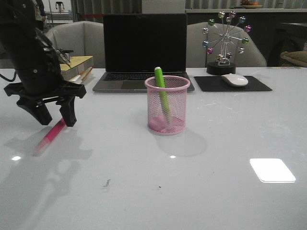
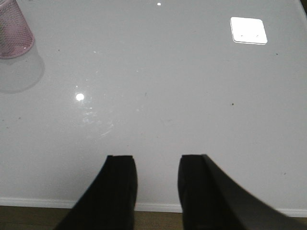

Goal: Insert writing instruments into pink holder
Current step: 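Lower the left gripper onto the pink marker and close it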

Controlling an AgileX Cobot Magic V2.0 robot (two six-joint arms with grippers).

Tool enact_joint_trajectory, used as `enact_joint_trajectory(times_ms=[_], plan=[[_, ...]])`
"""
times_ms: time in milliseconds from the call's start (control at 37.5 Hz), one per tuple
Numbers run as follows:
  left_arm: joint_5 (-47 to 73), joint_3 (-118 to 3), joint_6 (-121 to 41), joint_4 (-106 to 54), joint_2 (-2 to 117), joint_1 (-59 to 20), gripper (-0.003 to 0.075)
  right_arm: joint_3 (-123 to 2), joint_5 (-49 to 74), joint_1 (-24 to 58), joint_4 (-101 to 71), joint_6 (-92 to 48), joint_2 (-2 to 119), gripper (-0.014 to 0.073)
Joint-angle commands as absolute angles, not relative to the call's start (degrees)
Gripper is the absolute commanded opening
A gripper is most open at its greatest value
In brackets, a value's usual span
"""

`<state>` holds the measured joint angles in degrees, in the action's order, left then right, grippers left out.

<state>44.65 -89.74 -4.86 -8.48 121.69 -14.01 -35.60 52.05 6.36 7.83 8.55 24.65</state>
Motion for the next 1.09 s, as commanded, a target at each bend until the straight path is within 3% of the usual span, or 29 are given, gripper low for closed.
enact_joint_trajectory(times_ms=[0,240,320,613,1067], plan=[[43.07,-91.54,-4.29,-9.06,119.12,-14.37,0.0435,-37.04,48.71,5.97,9.04,8.66,24.92,0.0355],[42.39,-91.54,-4.29,-9.06,119.93,-14.37,0.0433,-37.04,48.71,5.97,9.04,8.66,24.92,0.0355],[42.93,-91.54,-4.29,-9.28,120.71,-14.49,0.0399,-37.04,48.71,5.97,9.04,8.66,24.92,0.0355],[45.55,-91.54,-4.29,-9.64,123.78,-15.24,0.0094,-37.04,49.10,5.97,9.04,8.66,24.92,0.0355],[47.05,-96.22,-4.43,-10.06,122.95,-16.08,0.0092,-37.04,49.15,5.97,9.04,8.66,24.92,0.0355]])
